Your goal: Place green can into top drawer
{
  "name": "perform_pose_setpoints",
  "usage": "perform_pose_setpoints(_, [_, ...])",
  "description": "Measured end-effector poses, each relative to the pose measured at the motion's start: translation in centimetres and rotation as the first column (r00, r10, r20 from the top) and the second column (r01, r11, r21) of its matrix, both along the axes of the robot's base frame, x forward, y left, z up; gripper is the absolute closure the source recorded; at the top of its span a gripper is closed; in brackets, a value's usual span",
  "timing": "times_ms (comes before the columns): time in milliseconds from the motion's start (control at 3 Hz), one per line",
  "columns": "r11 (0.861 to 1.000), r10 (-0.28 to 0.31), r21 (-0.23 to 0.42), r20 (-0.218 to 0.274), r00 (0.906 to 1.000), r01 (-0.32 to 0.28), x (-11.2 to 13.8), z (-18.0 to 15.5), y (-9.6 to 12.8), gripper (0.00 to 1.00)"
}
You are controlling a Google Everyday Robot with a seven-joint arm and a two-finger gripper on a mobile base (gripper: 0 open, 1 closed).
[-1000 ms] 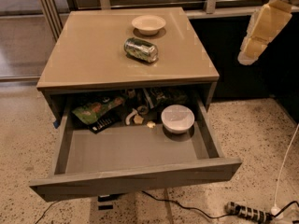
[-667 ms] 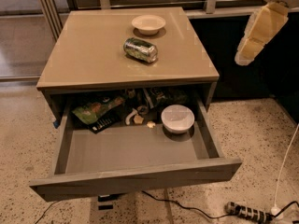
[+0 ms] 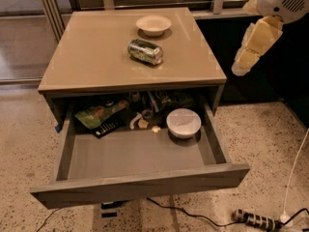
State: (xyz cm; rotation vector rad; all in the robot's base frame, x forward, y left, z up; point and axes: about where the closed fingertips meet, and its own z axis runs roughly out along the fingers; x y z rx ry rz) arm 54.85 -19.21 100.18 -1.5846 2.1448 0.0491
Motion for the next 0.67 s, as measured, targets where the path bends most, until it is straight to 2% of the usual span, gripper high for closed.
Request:
perform_pose_setpoints(333, [0.999, 0.030, 0.021, -0.022, 0.9993, -0.029, -0.4, -1.1, 0.9, 0.00])
perform_pose_setpoints(667, [0.993, 0.106, 0.065, -0.047, 0.9932, -0.103, -1.7, -2.1, 2.4, 0.00])
